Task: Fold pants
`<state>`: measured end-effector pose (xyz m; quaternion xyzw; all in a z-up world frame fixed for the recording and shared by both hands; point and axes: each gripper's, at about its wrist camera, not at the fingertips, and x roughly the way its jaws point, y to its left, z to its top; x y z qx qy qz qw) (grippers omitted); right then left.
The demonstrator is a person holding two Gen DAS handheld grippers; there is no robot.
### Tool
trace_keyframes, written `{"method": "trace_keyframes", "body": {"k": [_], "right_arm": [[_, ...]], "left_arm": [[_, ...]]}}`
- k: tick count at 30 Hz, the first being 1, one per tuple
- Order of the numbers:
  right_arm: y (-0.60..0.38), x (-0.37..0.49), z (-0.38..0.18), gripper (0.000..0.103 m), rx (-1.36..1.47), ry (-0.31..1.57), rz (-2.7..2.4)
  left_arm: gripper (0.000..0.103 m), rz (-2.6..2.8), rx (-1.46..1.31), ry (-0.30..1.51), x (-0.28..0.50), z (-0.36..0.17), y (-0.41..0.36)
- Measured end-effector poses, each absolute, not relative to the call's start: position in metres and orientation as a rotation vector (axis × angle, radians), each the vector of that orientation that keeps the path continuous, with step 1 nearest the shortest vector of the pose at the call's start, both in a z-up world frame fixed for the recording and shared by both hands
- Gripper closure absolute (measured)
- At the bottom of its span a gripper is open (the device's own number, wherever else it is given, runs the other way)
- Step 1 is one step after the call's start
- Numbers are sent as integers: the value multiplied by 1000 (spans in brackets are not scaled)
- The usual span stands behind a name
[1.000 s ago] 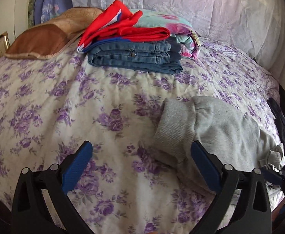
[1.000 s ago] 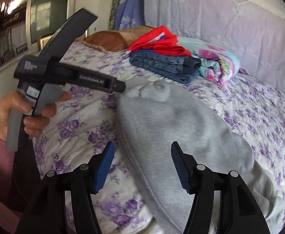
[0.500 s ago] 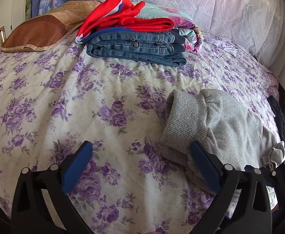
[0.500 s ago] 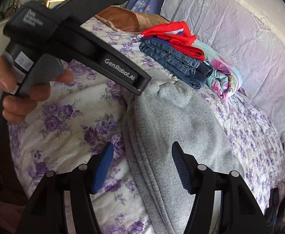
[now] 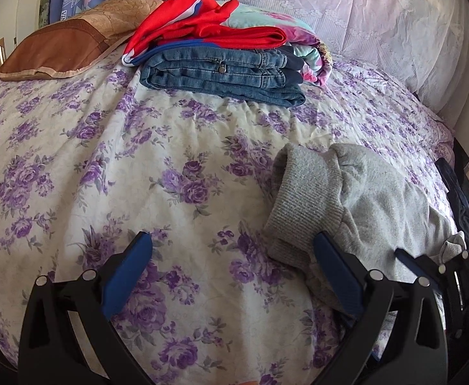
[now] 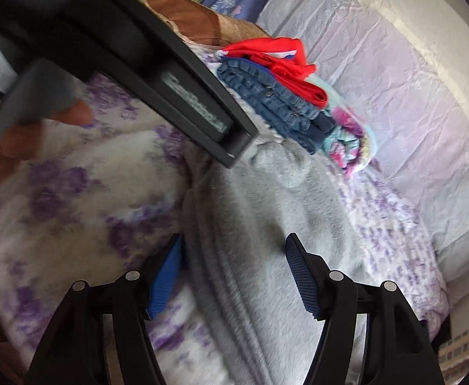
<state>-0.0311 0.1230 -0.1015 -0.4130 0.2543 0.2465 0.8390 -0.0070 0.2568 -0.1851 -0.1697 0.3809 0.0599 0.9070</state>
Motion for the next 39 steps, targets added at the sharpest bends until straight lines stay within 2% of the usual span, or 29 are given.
{"method": "trace_keyframes", "body": {"k": [3, 4, 7, 10, 17, 23, 34, 36, 38, 39], "right_arm": [[120, -26, -103, 41, -844, 546, 506], [119, -26, -102, 52, -839, 547, 505], [117, -26, -102, 70, -839, 526, 494], [109, -24, -94, 75, -773, 514, 497], [92, -18, -76, 76, -597, 513, 525], [82, -15, -71, 76, -522, 502, 533], [81, -21, -76, 76, -541, 480, 546], [82, -22, -76, 74, -557, 483, 548], [83, -24, -76, 65, -580, 483, 546], [83, -26, -74, 55, -590, 473, 541]], "left_arm": [[4, 136, -343, 793, -10, -188, 258], [4, 139, -342, 800, -10, -189, 260], [4, 108, -368, 808, -12, -188, 265], [4, 31, -426, 785, -19, -182, 270], [4, -305, -636, 771, -17, -177, 268], [4, -531, -809, 844, 8, -193, 251], [6, -469, -892, 836, 43, -192, 250], [15, -466, -888, 831, 45, -191, 252], [29, -457, -863, 820, 45, -185, 253], [31, -461, -858, 811, 44, -180, 255]]}}
